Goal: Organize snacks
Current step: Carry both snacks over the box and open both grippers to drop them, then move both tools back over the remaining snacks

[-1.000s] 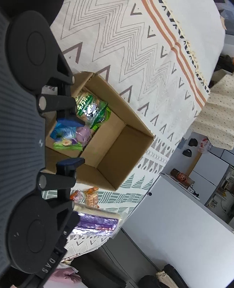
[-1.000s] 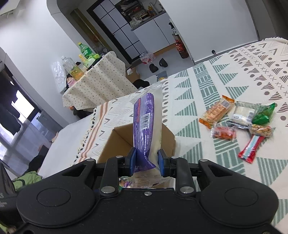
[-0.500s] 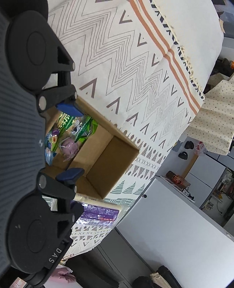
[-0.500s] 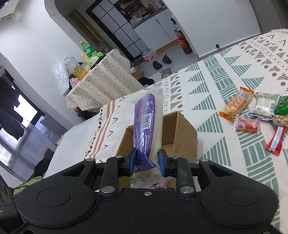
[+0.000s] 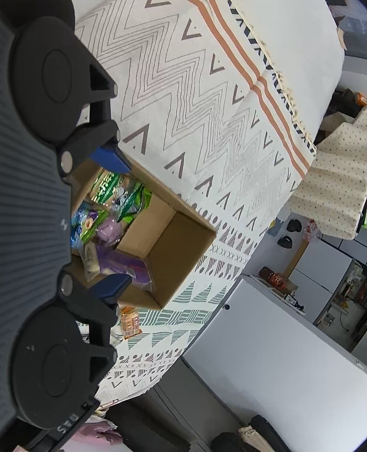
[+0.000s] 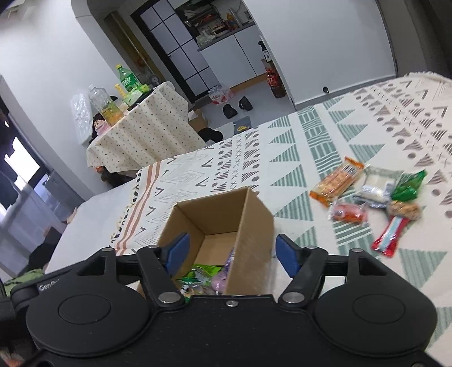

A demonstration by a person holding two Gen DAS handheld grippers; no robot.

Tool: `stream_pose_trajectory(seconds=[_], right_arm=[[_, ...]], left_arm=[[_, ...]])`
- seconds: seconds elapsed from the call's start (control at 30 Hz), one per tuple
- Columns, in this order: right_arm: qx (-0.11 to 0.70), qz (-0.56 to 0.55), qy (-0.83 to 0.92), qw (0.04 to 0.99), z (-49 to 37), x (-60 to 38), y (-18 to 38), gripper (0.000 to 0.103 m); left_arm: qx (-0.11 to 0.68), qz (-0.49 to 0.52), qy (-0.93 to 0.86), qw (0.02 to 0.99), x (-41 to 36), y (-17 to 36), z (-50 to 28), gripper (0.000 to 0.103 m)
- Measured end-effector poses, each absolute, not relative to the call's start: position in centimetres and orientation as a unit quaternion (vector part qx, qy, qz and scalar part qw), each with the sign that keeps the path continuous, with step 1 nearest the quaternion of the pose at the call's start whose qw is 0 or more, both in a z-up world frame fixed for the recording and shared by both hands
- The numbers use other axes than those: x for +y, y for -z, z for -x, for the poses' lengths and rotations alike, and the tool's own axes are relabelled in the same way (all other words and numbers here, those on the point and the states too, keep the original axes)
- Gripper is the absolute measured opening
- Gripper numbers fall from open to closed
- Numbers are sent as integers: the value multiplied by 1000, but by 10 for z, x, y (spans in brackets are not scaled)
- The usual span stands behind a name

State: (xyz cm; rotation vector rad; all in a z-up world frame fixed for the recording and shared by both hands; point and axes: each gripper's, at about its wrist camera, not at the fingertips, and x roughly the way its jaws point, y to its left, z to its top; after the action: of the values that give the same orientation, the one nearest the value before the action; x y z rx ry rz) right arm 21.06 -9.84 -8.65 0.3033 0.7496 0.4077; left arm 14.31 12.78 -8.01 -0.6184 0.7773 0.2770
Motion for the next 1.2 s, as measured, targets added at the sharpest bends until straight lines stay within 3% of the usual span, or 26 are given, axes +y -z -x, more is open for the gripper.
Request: stream_pose_trajectory(seconds=[0.13,0.2,0.6,1.0,1.2], right_arm=[[365,-141,-194,899,-209,-118,79,72],[365,-137,-192,901,-207,-128,76,79],[372,-113,-177,904,-207,-181,73,91],[389,-154,-132,898,-219,-233,87,90],[395,-181,-124,892,-229,-252,98,82]], left_arm=[[374,287,-127,872,115,78,-146,81],[375,285,-123,874,107,77,-147,82],[377,253,-94,886,52,68,-159,88],[367,218,-58,903,-5,62,-173,88],[366,209,-44,906,-27,69,-185,88]])
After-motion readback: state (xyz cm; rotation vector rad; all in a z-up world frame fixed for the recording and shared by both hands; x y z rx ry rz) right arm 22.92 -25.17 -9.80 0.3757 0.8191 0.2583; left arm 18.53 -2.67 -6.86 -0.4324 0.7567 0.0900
